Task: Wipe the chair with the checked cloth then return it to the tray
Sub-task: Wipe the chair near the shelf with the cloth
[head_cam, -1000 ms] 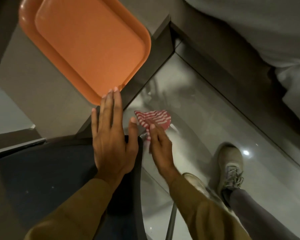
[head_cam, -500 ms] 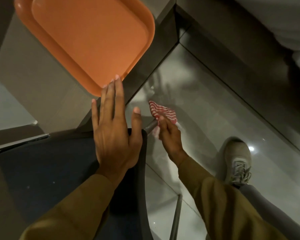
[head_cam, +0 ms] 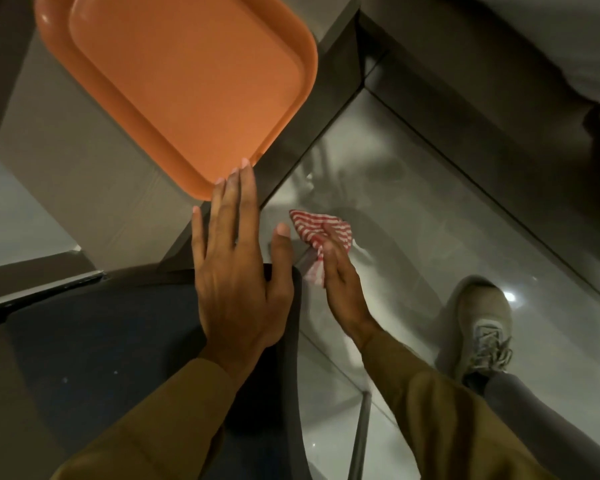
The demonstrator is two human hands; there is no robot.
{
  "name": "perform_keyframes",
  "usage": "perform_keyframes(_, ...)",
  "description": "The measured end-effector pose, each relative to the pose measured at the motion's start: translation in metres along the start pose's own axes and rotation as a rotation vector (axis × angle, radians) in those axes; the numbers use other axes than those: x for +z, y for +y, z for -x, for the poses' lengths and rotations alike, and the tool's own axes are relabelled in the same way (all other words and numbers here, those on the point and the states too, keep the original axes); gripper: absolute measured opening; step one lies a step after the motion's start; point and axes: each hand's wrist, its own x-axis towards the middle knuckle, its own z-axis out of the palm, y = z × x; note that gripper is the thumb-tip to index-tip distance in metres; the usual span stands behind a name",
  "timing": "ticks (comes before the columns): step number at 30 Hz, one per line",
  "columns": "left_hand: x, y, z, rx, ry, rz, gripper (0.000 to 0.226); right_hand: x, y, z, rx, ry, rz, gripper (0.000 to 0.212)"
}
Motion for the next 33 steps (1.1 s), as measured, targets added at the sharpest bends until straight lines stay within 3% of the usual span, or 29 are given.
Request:
perform_keyframes(3, -0.001, 0.001, 0.000, -0.014, -0.018, 0.006, 0.067, -0.001, -0.013, -0.010, 0.114, 0.047, -0.067, 0.047)
perform_keyframes(9, -0.006, 0.006, -0.001, -0.019, -0.051, -0.015, 0.069, 0.007, -0.043, 0.064, -0.049, -0.118, -0.048, 0.038)
perform_keyframes(14, -0.003, 0.003, -0.001, -0.005, -0.032, -0.012, 0.068, 0.010, -0.021, 0.038, -0.124, -0.095, 0.034, 0.041)
perform_keyframes(19, 0.000, 0.000, 0.000, -0.014, -0.016, 0.025, 0.068, -0.008, 0.007, -0.033, 0.057, -0.022, 0.025, 0.046)
perform_keyframes(23, -0.002, 0.002, 0.000, -0.026, -0.025, 0.032, 0.069, -0.002, -0.010, -0.013, 0.136, 0.049, -0.039, 0.045)
perform_keyframes(28, -0.004, 0.005, -0.001, -0.024, -0.037, 0.016, 0.070, 0.013, -0.037, 0.073, -0.061, -0.102, -0.049, 0.040)
perform_keyframes(33, -0.004, 0.005, 0.002, -0.008, -0.034, 0.033, 0.070, 0.019, -0.016, 0.051, -0.114, -0.112, 0.018, 0.052)
